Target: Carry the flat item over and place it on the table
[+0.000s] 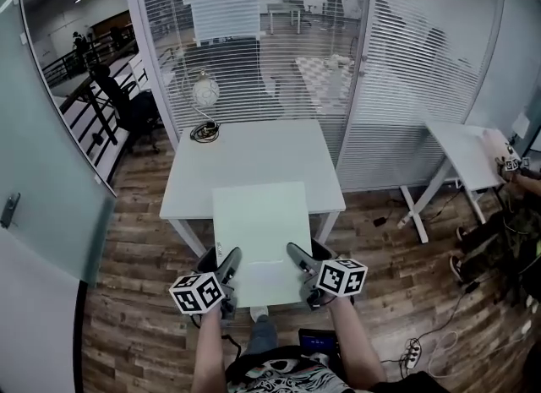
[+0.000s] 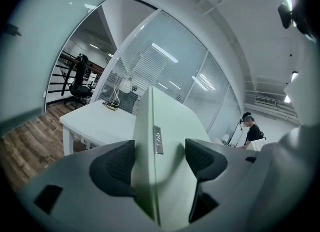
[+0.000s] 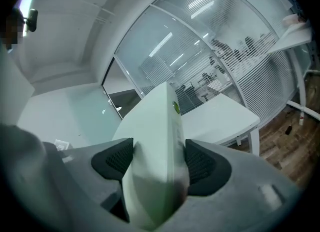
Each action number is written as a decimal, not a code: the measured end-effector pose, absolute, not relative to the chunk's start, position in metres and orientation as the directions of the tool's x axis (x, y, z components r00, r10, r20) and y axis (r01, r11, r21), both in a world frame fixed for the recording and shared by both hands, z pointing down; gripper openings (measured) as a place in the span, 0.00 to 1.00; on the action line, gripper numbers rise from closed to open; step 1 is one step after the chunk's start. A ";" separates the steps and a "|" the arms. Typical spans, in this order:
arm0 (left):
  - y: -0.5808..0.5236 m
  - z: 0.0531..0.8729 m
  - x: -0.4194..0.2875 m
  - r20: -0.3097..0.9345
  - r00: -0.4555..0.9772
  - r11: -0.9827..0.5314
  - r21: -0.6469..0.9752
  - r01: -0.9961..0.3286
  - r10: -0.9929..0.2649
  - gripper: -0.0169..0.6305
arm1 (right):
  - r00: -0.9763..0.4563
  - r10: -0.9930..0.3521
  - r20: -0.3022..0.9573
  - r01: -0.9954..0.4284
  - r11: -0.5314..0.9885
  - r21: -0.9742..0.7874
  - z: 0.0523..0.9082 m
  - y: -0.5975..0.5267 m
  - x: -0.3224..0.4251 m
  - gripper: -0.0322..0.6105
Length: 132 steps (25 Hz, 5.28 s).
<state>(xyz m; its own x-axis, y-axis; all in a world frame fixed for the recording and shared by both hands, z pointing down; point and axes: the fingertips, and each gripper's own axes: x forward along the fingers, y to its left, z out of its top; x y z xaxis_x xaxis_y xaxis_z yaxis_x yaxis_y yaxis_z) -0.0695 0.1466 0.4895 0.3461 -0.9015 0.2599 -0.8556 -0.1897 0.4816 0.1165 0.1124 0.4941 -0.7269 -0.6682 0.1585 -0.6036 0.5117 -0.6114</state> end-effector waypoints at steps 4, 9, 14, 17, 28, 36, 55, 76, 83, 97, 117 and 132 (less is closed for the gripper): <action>0.069 0.496 -0.090 0.280 0.360 -0.192 0.487 -0.852 -0.890 0.51 | -0.718 -0.673 0.179 -0.613 0.489 -0.621 0.499 0.038 0.096 0.53; -0.025 0.498 -0.123 0.291 0.379 -0.198 0.499 -0.844 -0.878 0.51 | -0.705 -0.682 0.196 -0.626 0.467 -0.625 0.500 -0.052 0.063 0.53; -0.090 0.505 -0.145 0.316 0.403 -0.213 0.496 -0.842 -0.859 0.51 | -0.685 -0.698 0.208 -0.633 0.429 -0.644 0.509 -0.111 0.043 0.53; -0.117 0.508 -0.154 0.319 0.416 -0.224 0.496 -0.839 -0.852 0.51 | -0.675 -0.709 0.205 -0.635 0.416 -0.651 0.511 -0.135 0.034 0.53; -0.164 0.513 -0.163 0.314 0.439 -0.241 0.510 -0.826 -0.841 0.50 | -0.652 -0.725 0.222 -0.660 0.399 -0.637 0.512 -0.177 0.026 0.53; -0.196 0.512 -0.167 0.312 0.429 -0.233 0.507 -0.830 -0.848 0.50 | -0.661 -0.718 0.217 -0.652 0.406 -0.641 0.512 -0.211 0.022 0.53; -0.219 0.541 -0.173 0.360 0.419 -0.188 0.529 -0.828 -0.833 0.50 | -0.672 -0.693 0.260 -0.643 0.372 -0.670 0.543 -0.238 0.016 0.53; -0.252 0.600 -0.175 0.455 0.409 -0.098 0.566 -0.818 -0.791 0.49 | -0.681 -0.637 0.361 -0.648 0.296 -0.701 0.600 -0.275 0.014 0.53; -0.264 0.625 -0.179 0.489 0.406 -0.065 0.575 -0.815 -0.772 0.49 | -0.684 -0.614 0.395 -0.651 0.267 -0.711 0.625 -0.289 0.010 0.53; -0.274 0.657 -0.175 0.533 0.411 -0.031 0.583 -0.812 -0.739 0.49 | -0.674 -0.590 0.445 -0.665 0.222 -0.713 0.655 -0.298 0.014 0.53; -0.284 0.681 -0.168 0.612 0.404 0.007 0.556 -0.831 -0.679 0.49 | -0.652 -0.556 0.516 -0.698 0.172 -0.696 0.677 -0.305 0.022 0.53; -0.284 0.676 -0.170 0.623 0.386 -0.006 0.522 -0.853 -0.680 0.49 | -0.601 -0.566 0.564 -0.769 0.217 -0.602 0.671 -0.308 0.024 0.53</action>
<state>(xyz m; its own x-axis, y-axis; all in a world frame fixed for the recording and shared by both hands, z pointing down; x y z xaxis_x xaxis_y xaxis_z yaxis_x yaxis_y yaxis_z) -0.1705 -0.2845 0.6765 0.3861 -0.6799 0.6234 -0.8532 -0.0063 0.5216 0.0245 -0.3082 0.6713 -0.6013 -0.5658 0.5642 -0.7687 0.2167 -0.6018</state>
